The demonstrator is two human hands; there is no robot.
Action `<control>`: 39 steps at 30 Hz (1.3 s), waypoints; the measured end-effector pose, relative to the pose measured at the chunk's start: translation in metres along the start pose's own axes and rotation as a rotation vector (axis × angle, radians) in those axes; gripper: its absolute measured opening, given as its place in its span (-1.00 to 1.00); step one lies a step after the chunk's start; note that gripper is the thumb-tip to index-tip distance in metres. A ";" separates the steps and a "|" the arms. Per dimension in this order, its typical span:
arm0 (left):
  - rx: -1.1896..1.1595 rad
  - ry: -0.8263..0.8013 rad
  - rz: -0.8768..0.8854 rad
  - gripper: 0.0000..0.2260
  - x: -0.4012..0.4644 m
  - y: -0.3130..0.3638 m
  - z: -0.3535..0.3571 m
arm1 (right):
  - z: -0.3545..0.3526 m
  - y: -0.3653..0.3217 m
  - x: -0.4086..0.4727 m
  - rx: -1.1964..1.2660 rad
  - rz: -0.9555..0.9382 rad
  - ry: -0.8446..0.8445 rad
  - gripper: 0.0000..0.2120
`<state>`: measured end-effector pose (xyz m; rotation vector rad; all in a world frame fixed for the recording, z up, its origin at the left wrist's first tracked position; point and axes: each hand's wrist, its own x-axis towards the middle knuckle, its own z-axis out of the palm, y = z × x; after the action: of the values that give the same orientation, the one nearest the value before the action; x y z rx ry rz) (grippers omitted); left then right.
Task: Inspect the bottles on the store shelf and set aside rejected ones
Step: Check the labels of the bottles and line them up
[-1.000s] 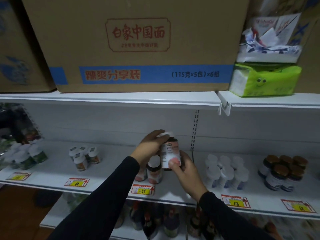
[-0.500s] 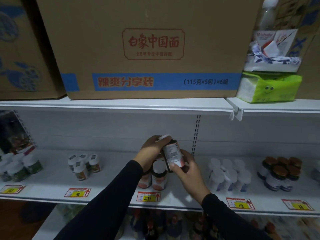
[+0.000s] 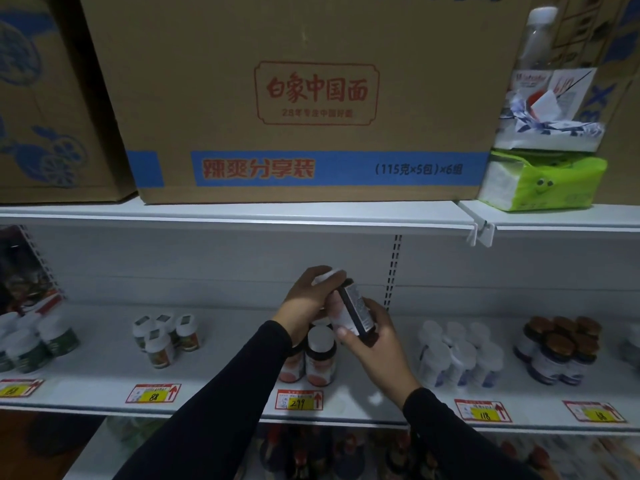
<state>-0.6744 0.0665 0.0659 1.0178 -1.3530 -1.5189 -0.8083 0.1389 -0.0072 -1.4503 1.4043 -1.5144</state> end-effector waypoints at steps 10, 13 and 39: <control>0.005 0.018 -0.036 -0.69 -0.001 0.004 -0.005 | 0.000 0.003 0.000 0.074 0.047 -0.053 -0.49; 0.026 0.051 -0.042 -0.61 0.000 0.003 -0.004 | -0.002 0.004 0.000 0.048 0.053 -0.043 -0.49; 0.035 0.024 -0.056 -0.69 0.004 0.001 -0.008 | -0.002 0.007 0.005 0.090 0.111 -0.041 -0.58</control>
<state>-0.6677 0.0606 0.0662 1.1006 -1.3489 -1.5242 -0.8125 0.1334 -0.0118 -1.3202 1.3518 -1.4520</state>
